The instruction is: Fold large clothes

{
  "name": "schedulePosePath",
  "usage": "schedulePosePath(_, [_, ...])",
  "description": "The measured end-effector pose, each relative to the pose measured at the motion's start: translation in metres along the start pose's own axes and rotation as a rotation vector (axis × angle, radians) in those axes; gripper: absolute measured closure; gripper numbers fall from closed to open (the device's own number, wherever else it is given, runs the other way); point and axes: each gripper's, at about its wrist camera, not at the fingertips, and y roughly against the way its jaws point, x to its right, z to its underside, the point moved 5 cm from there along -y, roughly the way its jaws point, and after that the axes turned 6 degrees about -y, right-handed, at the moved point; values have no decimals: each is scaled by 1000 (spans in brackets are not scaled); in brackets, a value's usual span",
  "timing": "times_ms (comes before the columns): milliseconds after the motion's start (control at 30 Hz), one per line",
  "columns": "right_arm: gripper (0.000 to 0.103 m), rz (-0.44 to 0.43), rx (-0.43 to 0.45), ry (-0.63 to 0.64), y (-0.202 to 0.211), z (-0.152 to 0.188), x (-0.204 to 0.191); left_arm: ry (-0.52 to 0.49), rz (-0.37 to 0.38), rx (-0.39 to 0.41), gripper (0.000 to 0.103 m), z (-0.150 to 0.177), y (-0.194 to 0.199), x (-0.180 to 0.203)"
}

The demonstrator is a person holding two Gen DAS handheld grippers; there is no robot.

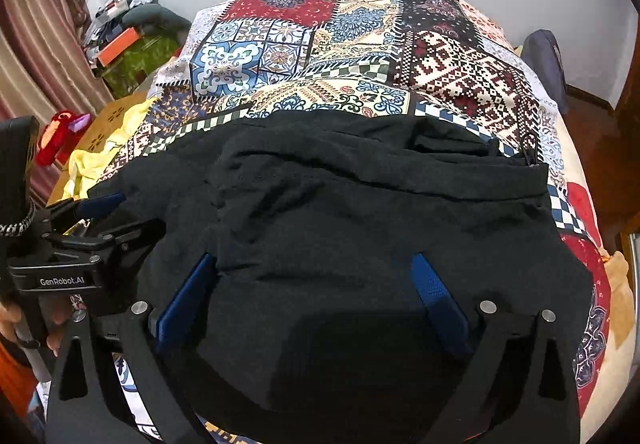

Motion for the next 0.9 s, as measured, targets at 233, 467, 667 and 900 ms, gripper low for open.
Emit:
schedulePosePath(233, [5,41,-5,-24,18,4,-5,-21,-43,12,6,6,23,0])
schedulePosePath(467, [5,97,24,16,53,7,-15,-2,-97,61,7,21,73,-11])
schedulePosePath(667, [5,154,140,94,85,1,-37,97,-96,133,7,38,115,-35])
schedulePosePath(900, [0,128,194,75,87,-6,-54,343,72,103,7,78,115,-79])
